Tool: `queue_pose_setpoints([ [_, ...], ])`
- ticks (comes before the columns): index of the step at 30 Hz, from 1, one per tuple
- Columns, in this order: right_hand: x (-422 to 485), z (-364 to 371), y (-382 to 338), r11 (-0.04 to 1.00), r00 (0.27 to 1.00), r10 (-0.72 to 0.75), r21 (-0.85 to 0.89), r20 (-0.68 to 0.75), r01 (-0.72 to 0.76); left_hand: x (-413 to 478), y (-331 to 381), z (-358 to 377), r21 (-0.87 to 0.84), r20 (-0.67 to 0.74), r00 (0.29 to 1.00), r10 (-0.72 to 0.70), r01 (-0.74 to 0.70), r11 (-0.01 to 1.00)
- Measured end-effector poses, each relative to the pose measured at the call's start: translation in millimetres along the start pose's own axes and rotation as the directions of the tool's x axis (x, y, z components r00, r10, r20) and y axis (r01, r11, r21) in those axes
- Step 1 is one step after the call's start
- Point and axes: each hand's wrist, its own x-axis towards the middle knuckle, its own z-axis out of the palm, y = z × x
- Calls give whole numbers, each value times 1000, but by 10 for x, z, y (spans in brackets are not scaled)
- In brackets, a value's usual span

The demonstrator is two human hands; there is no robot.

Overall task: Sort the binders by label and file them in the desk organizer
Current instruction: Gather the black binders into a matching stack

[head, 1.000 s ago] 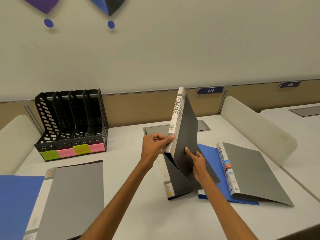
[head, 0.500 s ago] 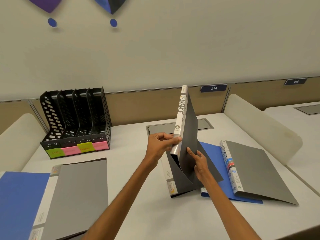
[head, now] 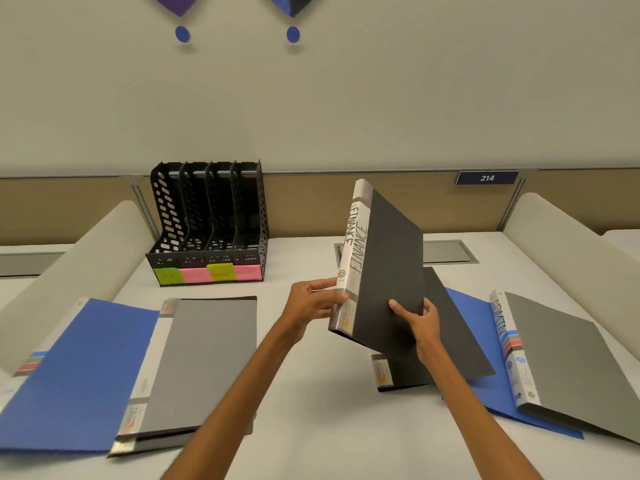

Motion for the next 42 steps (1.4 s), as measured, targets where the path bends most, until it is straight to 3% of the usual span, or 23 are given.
queue_pose_setpoints([
  [17,-398,1271,353,971,982,36,-239,186,9,-578,-637,-1372,-65,-376,909,-183,171,983],
  [26,-717,1753,617,962,964,89,-273,251,-18,-855,-861,-1924,-95,-432,865,-255,237,967],
  [42,-1006,1967,975,929,961,159,-365,224,-69,-1024,-1130,-2236,-64,-472,793,-385,404,912],
])
